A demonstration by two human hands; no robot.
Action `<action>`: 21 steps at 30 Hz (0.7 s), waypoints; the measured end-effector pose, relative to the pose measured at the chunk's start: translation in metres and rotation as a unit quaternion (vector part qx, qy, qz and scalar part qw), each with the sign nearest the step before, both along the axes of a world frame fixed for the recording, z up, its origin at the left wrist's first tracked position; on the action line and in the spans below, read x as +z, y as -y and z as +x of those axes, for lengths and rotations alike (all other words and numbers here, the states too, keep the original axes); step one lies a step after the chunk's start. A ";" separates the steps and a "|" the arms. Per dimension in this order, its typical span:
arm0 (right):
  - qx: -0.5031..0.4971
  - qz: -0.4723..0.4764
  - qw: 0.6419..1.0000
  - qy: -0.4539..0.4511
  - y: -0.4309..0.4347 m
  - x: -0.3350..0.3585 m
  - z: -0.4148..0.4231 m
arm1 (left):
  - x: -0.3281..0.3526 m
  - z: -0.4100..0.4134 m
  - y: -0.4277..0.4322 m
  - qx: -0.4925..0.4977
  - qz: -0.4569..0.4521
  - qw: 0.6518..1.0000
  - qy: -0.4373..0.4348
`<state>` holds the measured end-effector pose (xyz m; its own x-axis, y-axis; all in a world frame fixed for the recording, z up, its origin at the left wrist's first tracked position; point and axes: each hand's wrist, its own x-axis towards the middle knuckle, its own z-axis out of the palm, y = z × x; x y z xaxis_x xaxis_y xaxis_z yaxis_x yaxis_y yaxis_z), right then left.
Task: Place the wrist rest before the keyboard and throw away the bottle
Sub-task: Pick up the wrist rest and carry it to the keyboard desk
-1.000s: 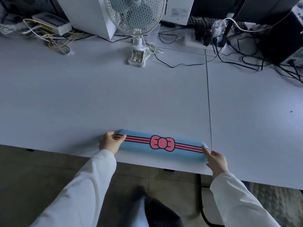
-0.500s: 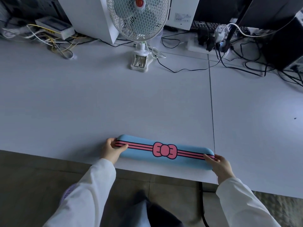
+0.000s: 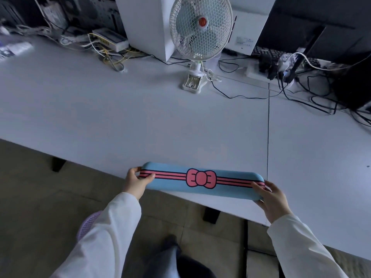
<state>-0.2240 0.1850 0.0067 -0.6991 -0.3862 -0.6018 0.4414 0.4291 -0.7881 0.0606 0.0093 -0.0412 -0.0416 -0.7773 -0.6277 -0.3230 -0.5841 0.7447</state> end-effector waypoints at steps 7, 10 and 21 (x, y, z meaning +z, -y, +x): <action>0.090 -0.067 0.994 -0.014 0.020 0.021 0.029 | 0.014 0.051 -0.038 0.131 -0.030 0.989 -0.063; 0.137 -0.087 0.987 -0.010 0.031 0.026 0.052 | 0.025 0.083 -0.055 0.188 -0.051 0.979 -0.066; 0.280 -0.142 0.949 0.011 0.074 0.054 0.186 | 0.065 0.233 -0.106 0.342 -0.130 0.927 -0.088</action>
